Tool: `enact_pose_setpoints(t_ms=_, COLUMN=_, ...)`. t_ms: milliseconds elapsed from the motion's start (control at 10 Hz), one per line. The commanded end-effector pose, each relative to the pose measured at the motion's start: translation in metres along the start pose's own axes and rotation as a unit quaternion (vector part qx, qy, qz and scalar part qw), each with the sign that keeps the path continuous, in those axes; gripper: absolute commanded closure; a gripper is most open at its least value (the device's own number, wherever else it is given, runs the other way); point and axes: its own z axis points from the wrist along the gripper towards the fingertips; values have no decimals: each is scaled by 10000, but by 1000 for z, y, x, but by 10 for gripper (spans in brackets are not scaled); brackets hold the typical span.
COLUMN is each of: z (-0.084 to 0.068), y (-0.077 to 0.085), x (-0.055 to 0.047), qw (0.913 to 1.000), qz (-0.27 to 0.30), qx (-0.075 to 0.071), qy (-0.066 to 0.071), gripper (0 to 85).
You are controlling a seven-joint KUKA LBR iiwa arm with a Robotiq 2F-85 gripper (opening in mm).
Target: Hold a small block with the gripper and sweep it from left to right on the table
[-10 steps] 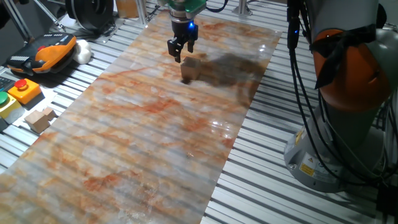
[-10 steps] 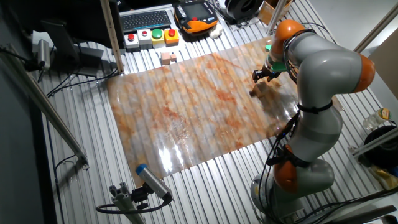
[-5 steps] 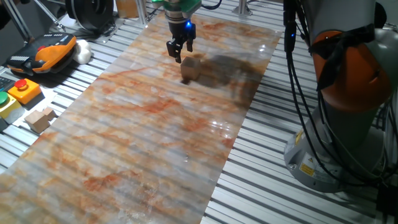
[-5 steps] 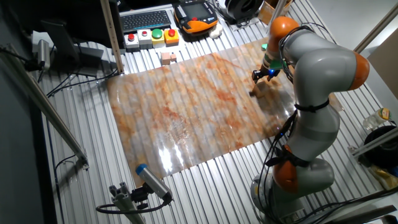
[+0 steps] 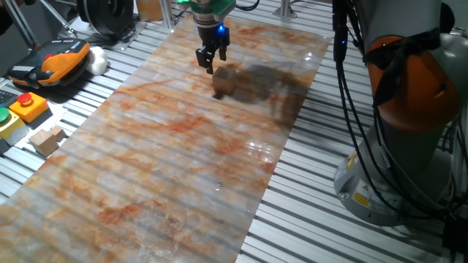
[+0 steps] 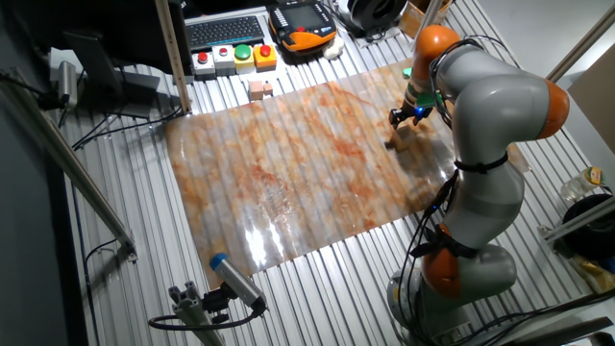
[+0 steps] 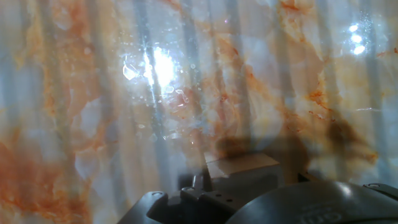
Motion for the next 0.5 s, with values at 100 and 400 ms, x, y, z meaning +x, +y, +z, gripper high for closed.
enact_pose_setpoints(t_ms=100, z=0, y=0, x=0, qw=10000, qz=-1, qx=-6, qy=1, gripper=170)
enact_pose_setpoints(t_ms=400, z=0, y=0, x=0, qw=10000, qz=-25, qx=-28, qy=11, gripper=170)
